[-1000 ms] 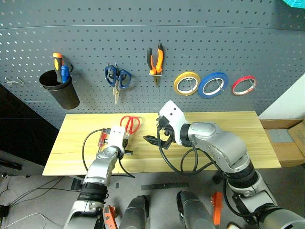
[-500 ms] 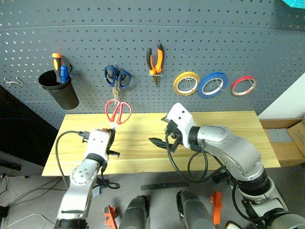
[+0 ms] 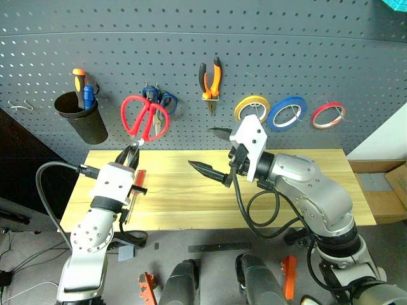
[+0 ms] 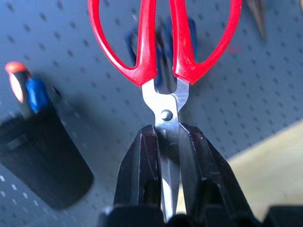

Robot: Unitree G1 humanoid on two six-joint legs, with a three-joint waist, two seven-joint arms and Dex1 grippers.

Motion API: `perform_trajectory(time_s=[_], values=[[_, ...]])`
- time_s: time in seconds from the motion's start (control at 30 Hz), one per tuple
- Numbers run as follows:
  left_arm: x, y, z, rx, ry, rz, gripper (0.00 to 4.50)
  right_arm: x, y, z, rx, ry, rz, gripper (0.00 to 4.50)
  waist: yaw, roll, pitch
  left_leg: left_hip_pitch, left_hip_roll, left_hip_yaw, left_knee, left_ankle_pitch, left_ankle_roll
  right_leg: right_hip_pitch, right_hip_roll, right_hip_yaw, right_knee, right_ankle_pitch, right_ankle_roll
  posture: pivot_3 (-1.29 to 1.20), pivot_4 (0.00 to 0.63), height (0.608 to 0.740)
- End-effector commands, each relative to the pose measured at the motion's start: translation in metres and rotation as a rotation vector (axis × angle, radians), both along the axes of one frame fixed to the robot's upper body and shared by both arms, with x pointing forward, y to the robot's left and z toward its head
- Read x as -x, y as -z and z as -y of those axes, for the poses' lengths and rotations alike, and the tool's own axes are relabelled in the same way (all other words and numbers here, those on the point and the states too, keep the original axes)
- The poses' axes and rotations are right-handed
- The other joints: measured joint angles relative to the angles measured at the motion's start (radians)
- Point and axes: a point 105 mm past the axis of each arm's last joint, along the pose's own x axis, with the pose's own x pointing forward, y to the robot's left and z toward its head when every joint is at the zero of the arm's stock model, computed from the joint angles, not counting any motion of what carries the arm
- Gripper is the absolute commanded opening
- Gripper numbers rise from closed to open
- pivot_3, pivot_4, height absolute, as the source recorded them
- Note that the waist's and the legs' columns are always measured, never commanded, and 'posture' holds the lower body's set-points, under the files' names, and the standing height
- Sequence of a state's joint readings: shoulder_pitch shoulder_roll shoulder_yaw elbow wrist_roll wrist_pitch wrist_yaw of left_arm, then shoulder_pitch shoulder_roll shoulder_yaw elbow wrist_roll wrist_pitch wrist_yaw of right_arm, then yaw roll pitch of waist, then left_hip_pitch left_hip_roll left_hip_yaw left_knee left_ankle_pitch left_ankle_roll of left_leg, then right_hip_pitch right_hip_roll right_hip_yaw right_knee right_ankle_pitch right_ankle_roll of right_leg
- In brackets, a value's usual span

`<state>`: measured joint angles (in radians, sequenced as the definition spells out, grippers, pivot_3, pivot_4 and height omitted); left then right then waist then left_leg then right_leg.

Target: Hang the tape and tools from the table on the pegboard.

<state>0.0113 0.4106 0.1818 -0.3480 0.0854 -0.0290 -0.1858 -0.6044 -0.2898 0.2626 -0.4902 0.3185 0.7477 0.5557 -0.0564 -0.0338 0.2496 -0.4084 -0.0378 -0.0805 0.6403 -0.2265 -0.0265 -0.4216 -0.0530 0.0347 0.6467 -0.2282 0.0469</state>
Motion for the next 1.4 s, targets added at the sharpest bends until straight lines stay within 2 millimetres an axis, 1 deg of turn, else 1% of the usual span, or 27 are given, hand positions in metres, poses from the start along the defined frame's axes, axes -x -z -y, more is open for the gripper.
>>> perform_trajectory(time_s=[0.03, 0.1, 0.27, 0.43, 0.5, 0.53, 0.6, 0.63, 0.67, 0.73, 0.8, 0.83, 0.87, 0.93, 0.97, 1.03, 1.1, 1.17, 1.23, 1.37, 1.4], values=[[-0.008, -0.009, 0.005, -0.010, 0.026, 0.030, 0.25, 0.001, -0.012, 0.000, -0.029, 0.001, 0.049, 4.50, 0.000, 0.000, 0.000, 0.000, 0.000, 0.000, 0.000, 0.000, 0.000, 0.000, 0.000, 0.000, 0.000, 0.000, 0.000, -0.06, 0.208, 0.740], [-0.017, -0.008, 0.009, -0.018, 0.043, 0.018, 0.25, 0.000, -0.012, -0.001, -0.030, 0.003, 0.047, 4.50, 0.000, 0.000, 0.000, 0.000, -0.001, 0.000, 0.000, 0.000, 0.000, 0.000, 0.000, 0.000, 0.000, 0.000, 0.000, -0.06, 0.210, 0.740], [-0.036, -0.005, 0.010, -0.025, 0.039, -0.001, 0.25, -0.001, -0.011, -0.002, -0.027, 0.010, 0.044, 4.50, -0.001, 0.000, 0.000, 0.000, -0.001, 0.000, 0.000, 0.000, 0.000, 0.000, 0.000, 0.000, 0.000, 0.000, 0.000, -0.09, 0.217, 0.740], [-0.045, -0.002, 0.004, 0.009, 0.002, -0.015, 0.25, -0.001, -0.012, -0.001, -0.026, 0.017, 0.046, 4.50, -0.004, 0.000, 0.000, 0.000, -0.001, 0.000, 0.000, 0.000, 0.000, -0.001, 0.000, 0.000, 0.000, 0.000, 0.000, -0.09, 0.219, 0.740], [-0.045, -0.001, 0.008, 0.034, 0.029, -0.027, 0.97, -0.001, -0.012, -0.001, -0.026, 0.020, 0.045, 4.50, -0.003, 0.000, 0.000, 0.000, -0.001, 0.000, 0.000, 0.000, 0.000, -0.001, 0.000, 0.000, 0.000, 0.000, 0.000, -0.09, 0.219, 0.740], [-0.045, 0.001, 0.011, 0.040, 0.040, -0.040, 1.21, -0.001, -0.011, 0.000, -0.025, 0.020, 0.045, 4.50, -0.003, 0.000, 0.000, 0.000, -0.001, 0.000, 0.000, 0.000, 0.000, -0.001, 0.000, 0.000, 0.000, 0.000, 0.000, -0.09, 0.219, 0.740], [-0.045, 0.004, 0.014, 0.050, 0.053, -0.057, 1.86, -0.001, -0.011, 0.000, -0.024, 0.021, 0.045, 4.50, -0.003, 0.000, 0.000, 0.000, -0.001, 0.000, 0.000, 0.000, 0.000, 0.000, 0.000, 0.000, 0.000, 0.000, 0.000, -0.09, 0.220, 0.740], [-0.044, 0.007, 0.015, 0.050, 0.055, -0.067, 2.25, -0.001, -0.010, 0.000, -0.021, 0.021, 0.042, 4.50, -0.003, 0.000, 0.000, 0.000, -0.001, 0.000, 0.000, 0.000, 0.000, 0.000, 0.000, 0.000, 0.000, 0.000, 0.000, -0.10, 0.220, 0.740], [-0.042, 0.012, 0.016, 0.048, 0.057, -0.086, 2.56, 0.000, -0.009, 0.000, -0.019, 0.021, 0.039, 4.50, -0.004, 0.000, 0.000, 0.000, -0.001, 0.000, 0.000, 0.000, 0.000, -0.001, 0.000, 0.000, 0.001, 0.000, 0.000, -0.10, 0.220, 0.740], [-0.038, 0.028, 0.016, 0.051, 0.056, -0.154, 3.28, 0.000, -0.004, 0.000, -0.010, 0.026, 0.019, 4.50, -0.006, 0.000, 0.000, 0.000, -0.001, 0.000, 0.000, 0.000, 0.000, -0.001, 0.000, 0.001, 0.001, 0.000, 0.000, -0.10, 0.222, 0.740], [-0.032, 0.055, 0.016, 0.059, 0.064, -0.287, 3.99, 0.000, 0.009, 0.001, 0.015, 0.039, -0.053, 4.50, -0.007, 0.000, 0.000, 0.000, -0.001, 0.000, 0.000, 0.000, 0.000, -0.001, 0.000, 0.001, 0.001, 0.000, 0.000, -0.10, 0.223, 0.740], [-0.029, 0.067, 0.011, 0.077, 0.045, -0.343, 4.33, 0.001, 0.018, 0.001, 0.032, 0.049, -0.100, 4.50, -0.008, 0.000, 0.000, 0.000, -0.001, 0.000, 0.000, 0.000, 0.000, -0.001, 0.000, 0.001, 0.001, 0.000, 0.000, -0.10, 0.226, 0.740], [-0.026, 0.077, 0.005, 0.101, 0.026, -0.398, 4.33, 0.002, 0.027, 0.000, 0.047, 0.059, -0.143, 4.50, -0.009, 0.000, 0.000, 0.000, 0.000, 0.000, 0.000, 0.000, 0.000, -0.001, 0.000, 0.001, 0.001, 0.000, 0.000, -0.10, 0.227, 0.740], [-0.022, 0.089, -0.007, 0.154, -0.016, -0.477, 4.33, 0.004, 0.039, -0.002, 0.062, 0.085, -0.223, 4.50, -0.009, 0.000, 0.001, 0.000, 0.000, 0.000, -0.001, 0.000, 0.000, -0.001, -0.001, 0.001, 0.001, 0.000, 0.000, -0.09, 0.233, 0.740], [-0.022, 0.095, -0.018, 0.182, -0.050, -0.523, 4.33, 0.005, 0.044, -0.004, 0.058, 0.098, -0.267, 4.50, -0.009, 0.000, 0.001, 0.000, 0.000, 0.000, 0.000, 0.000, 0.000, -0.001, -0.001, 0.001, 0.001, 0.000, 0.000, -0.09, 0.237, 0.740], [-0.024, 0.103, -0.041, 0.252, -0.113, -0.605, 4.33, 0.005, 0.053, -0.012, 0.054, 0.141, -0.345, 4.50, -0.009, 0.001, 0.001, 0.000, 0.001, -0.001, 0.000, 0.000, 0.000, -0.001, 0.000, 0.000, 0.001, 0.000, 0.000, -0.08, 0.242, 0.740], [-0.025, 0.109, -0.053, 0.305, -0.140, -0.686, 4.33, 0.007, 0.055, -0.020, 0.061, 0.136, -0.386, 4.50, -0.011, 0.001, 0.001, 0.000, 0.002, -0.001, 0.002, 0.000, 0.000, -0.001, 0.001, 0.000, 0.003, -0.001, 0.003, -0.08, 0.251, 0.740], [-0.030, 0.114, -0.068, 0.338, -0.165, -0.773, 4.33, 0.007, 0.064, -0.032, 0.123, 0.147, -0.432, 4.50, -0.016, 0.001, 0.002, 0.000, 0.004, -0.001, 0.003, 0.000, 0.000, -0.001, 0.007, -0.001, 0.003, -0.001, 0.003, -0.07, 0.256, 0.740], [-0.035, 0.116, -0.076, 0.391, -0.171, -0.839, 4.33, 0.005, 0.067, -0.041, 0.159, 0.161, -0.437, 4.50, -0.016, 0.001, 0.002, 0.000, 0.004, -0.001, 0.004, 0.000, 0.000, 0.000, 0.008, 0.000, 0.003, -0.001, 0.003, -0.07, 0.265, 0.740], [-0.049, 0.114, -0.083, 0.418, -0.169, -0.895, 4.33, 0.003, 0.067, -0.056, 0.177, 0.159, -0.451, 4.50, -0.016, 0.001, 0.004, 0.000, 0.005, -0.001, 0.003, 0.000, 0.000, -0.001, 0.009, 0.000, 0.002, 0.000, 0.003, -0.06, 0.281, 0.740], [-0.052, 0.115, -0.084, 0.425, -0.168, -0.909, 4.33, 0.002, 0.066, -0.059, 0.179, 0.159, -0.448, 4.50, -0.016, 0.000, 0.005, 0.000, 0.005, -0.001, 0.003, 0.000, 0.000, -0.001, 0.009, 0.000, 0.002, 0.001, 0.000, -0.06, 0.284, 0.740]])
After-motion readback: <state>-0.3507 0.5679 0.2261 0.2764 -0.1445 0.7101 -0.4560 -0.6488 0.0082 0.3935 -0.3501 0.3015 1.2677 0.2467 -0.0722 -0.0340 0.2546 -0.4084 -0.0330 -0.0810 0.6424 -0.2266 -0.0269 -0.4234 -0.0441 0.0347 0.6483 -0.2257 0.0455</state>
